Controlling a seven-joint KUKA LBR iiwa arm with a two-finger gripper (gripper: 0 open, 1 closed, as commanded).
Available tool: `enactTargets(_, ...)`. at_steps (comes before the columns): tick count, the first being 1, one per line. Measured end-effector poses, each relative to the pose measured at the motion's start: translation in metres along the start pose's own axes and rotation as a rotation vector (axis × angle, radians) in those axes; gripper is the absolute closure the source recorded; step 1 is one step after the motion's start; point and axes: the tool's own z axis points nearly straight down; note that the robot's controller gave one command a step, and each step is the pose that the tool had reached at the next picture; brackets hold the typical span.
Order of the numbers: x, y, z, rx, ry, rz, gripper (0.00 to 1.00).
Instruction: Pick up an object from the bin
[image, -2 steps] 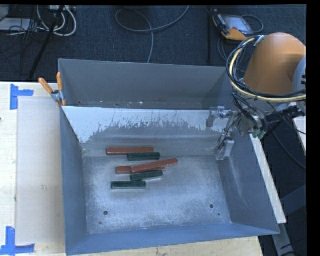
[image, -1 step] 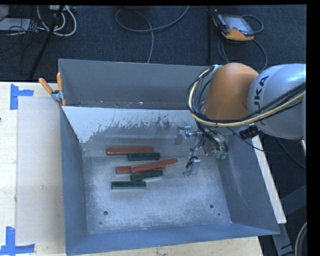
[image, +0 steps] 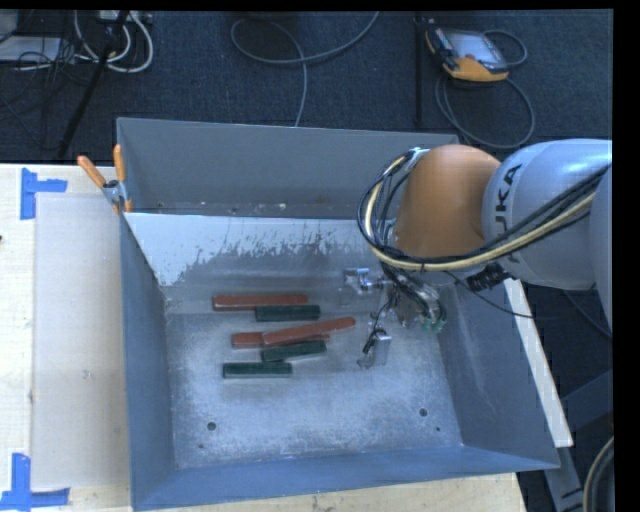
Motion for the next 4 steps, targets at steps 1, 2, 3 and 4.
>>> enactTargets(1, -0.018, 0.056, -0.012, 0.002, -0.008, -0.162, 0.0)
enactTargets(2, -0.018, 0.068, 0.034, 0.002, -0.008, -0.276, 0.0)
enactTargets(3, -0.011, 0.072, 0.057, 0.001, -0.005, -0.355, 1.0)
enactTargets(4, -0.011, 0.072, 0.057, 0.001, -0.005, -0.355, 1.0)
